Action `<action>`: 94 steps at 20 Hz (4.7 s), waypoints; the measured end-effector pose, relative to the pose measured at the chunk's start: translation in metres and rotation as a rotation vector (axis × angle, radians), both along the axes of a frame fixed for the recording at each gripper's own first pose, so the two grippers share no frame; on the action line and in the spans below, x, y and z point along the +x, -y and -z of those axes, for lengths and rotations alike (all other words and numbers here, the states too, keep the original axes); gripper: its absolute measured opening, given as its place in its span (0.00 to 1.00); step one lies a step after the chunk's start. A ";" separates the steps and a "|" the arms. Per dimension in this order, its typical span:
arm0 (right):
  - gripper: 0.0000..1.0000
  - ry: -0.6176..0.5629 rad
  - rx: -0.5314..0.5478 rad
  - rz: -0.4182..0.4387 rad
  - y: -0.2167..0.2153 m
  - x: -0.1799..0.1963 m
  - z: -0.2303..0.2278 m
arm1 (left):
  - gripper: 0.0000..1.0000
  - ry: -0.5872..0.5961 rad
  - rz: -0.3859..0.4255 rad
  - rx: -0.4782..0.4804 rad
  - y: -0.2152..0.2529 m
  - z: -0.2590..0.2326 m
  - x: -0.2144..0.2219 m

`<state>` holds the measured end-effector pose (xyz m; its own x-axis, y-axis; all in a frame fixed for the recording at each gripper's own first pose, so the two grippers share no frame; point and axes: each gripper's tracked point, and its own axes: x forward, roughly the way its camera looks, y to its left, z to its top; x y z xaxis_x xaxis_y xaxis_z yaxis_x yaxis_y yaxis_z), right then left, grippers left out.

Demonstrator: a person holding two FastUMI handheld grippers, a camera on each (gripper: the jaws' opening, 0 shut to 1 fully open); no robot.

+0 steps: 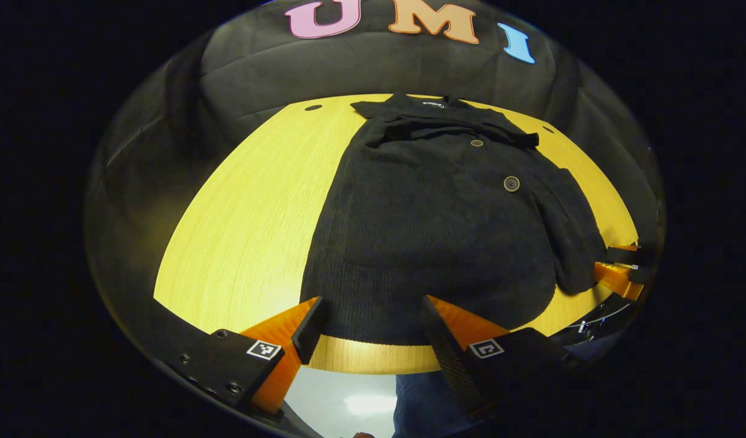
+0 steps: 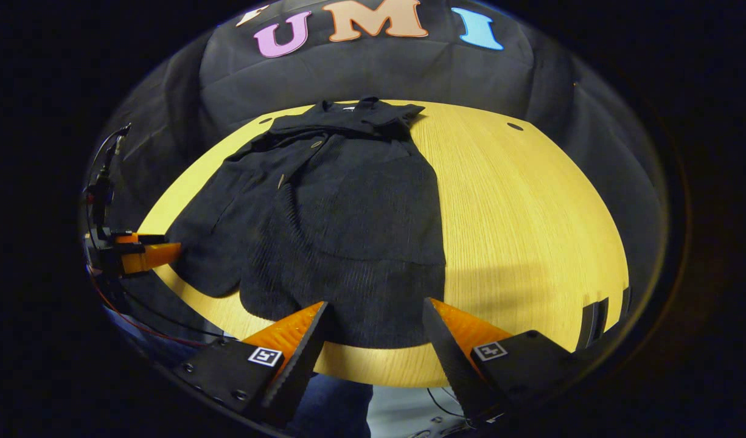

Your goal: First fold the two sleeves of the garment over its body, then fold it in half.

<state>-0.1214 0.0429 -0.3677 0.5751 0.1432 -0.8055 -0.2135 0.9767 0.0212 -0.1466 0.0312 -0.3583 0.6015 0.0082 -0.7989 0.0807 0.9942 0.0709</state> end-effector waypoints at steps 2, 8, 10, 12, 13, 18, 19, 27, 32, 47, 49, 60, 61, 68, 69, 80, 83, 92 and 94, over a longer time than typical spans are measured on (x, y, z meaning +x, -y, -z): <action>0.98 0.006 -0.002 -0.005 -0.002 0.000 0.000 | 0.97 0.004 -0.004 -0.009 0.001 0.001 -0.001; 0.90 0.007 0.004 -0.019 -0.007 -0.003 0.000 | 0.92 0.027 -0.002 -0.014 0.008 0.001 -0.003; 0.73 0.007 0.001 -0.051 -0.015 -0.002 0.001 | 0.80 0.017 0.028 -0.015 0.014 0.002 -0.002; 0.54 0.010 -0.005 -0.083 -0.021 -0.003 0.001 | 0.66 0.002 0.059 -0.018 0.021 0.003 -0.001; 0.43 0.008 -0.003 -0.093 -0.023 -0.003 0.000 | 0.55 -0.002 0.074 -0.020 0.024 0.003 0.000; 0.20 -0.010 0.007 -0.105 -0.028 -0.006 -0.001 | 0.11 -0.005 0.101 -0.043 0.035 0.002 -0.002; 0.20 -0.013 0.011 -0.101 -0.029 -0.005 -0.002 | 0.03 -0.010 0.103 -0.043 0.035 0.003 -0.001; 0.09 -0.031 0.016 -0.037 -0.031 -0.008 -0.007 | 0.00 -0.034 0.107 -0.074 0.035 0.000 0.004; 0.09 -0.021 0.066 0.010 -0.048 -0.004 -0.018 | 0.00 0.001 0.115 -0.115 0.032 -0.015 0.023; 0.09 0.170 0.063 0.005 -0.064 0.089 -0.112 | 0.00 0.191 0.182 -0.199 0.045 -0.098 0.130; 0.09 0.207 0.074 0.011 -0.063 0.112 -0.129 | 0.00 0.221 0.183 -0.205 0.047 -0.110 0.147; 0.08 0.343 0.116 0.071 -0.040 0.222 -0.191 | 0.00 0.381 0.168 -0.175 0.060 -0.163 0.259; 0.09 0.356 0.122 0.068 -0.039 0.236 -0.197 | 0.00 0.392 0.157 -0.177 0.062 -0.166 0.271; 0.09 0.410 0.129 0.017 -0.031 0.322 -0.222 | 0.00 0.465 0.039 -0.135 0.049 -0.178 0.343; 0.09 0.411 0.129 0.012 -0.032 0.331 -0.222 | 0.00 0.467 0.032 -0.122 0.047 -0.179 0.351; 0.09 0.355 0.163 0.008 -0.037 0.436 -0.173 | 0.00 0.449 -0.106 -0.097 0.038 -0.128 0.432; 0.09 0.328 0.165 0.013 -0.037 0.452 -0.155 | 0.00 0.431 -0.129 -0.095 0.037 -0.109 0.445; 0.24 0.318 0.180 0.058 -0.027 0.478 -0.128 | 0.25 0.414 -0.129 -0.020 0.039 -0.087 0.460; 0.29 0.328 0.202 0.062 -0.026 0.478 -0.137 | 0.61 0.430 -0.123 -0.003 0.040 -0.092 0.463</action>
